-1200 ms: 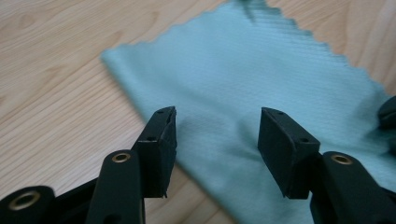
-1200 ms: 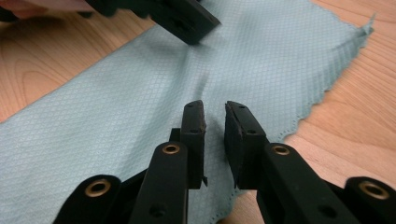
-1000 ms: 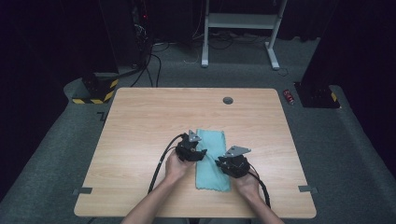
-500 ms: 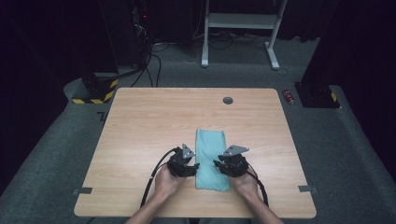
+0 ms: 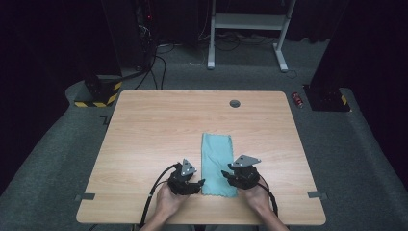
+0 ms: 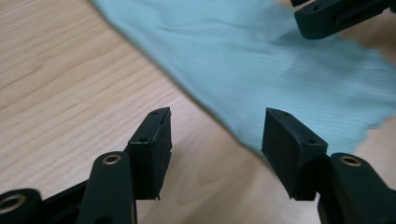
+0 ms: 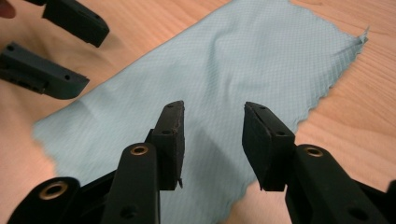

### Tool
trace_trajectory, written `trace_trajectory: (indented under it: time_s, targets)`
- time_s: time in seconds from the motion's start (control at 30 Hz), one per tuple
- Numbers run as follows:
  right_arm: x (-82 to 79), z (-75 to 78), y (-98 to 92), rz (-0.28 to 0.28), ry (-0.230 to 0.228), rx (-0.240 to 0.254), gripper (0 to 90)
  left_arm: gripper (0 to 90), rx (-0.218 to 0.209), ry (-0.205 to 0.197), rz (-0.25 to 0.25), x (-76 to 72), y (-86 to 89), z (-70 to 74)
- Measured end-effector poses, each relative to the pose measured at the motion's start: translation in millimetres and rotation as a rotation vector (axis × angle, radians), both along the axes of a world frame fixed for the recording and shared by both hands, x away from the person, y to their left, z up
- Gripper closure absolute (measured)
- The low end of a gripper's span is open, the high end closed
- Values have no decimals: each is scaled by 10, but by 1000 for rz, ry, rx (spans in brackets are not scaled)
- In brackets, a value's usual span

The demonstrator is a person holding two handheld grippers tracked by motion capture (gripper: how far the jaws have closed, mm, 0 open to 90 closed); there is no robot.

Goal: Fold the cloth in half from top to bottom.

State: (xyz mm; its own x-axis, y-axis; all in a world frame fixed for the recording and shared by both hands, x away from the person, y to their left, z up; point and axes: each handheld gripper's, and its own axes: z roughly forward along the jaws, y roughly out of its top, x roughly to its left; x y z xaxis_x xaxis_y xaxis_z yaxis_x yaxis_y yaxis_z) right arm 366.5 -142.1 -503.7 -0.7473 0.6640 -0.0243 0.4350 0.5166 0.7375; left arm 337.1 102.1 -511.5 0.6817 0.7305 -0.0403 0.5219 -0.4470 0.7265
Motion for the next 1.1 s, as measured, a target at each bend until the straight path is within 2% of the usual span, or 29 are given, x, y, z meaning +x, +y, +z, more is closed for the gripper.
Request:
trace_trajectory:
  time_s: [0.13, 0.3, 0.4, 0.47, 0.57, 0.67, 0.73, 0.8, 0.83, 0.93, 1.07, 1.1]
  targets:
    - [-164, 23, -85, 22, 0, 2, 587, 431, -5, -9, -39, -119, -26, -2]
    - [-346, 5, -236, 20, 13, 30, 582, 433, -14, -6, -56, -203, -5, -25]
    - [-394, -20, -289, 15, 16, 25, 579, 436, -16, 4, -50, -163, 17, -24]
    - [-357, -14, -323, -3, 18, 32, 581, 440, -27, 7, -31, -73, 47, 2]
    - [-189, 39, -376, -57, 19, 55, 580, 446, -53, 21, 2, 130, 98, 45]
    - [22, 82, -373, -91, 28, 57, 576, 453, -49, 33, 33, 382, 119, 99]
    - [191, 102, -366, -114, 50, 79, 573, 467, -50, 28, 52, 560, 118, 136]
    - [351, 119, -340, -143, 66, 87, 570, 479, -61, 38, 79, 728, 101, 158]
    - [426, 123, -322, -156, 67, 92, 571, 479, -53, 36, 85, 790, 96, 164]
    - [623, 134, -259, -184, 82, 92, 579, 463, -48, 83, 114, 1015, 44, 156]
    - [859, 154, -211, -207, 88, 87, 623, 463, -36, 77, 133, 1239, -3, 115]
    - [909, 159, -211, -217, 94, 91, 635, 454, -30, 87, 138, 1289, -17, 102]
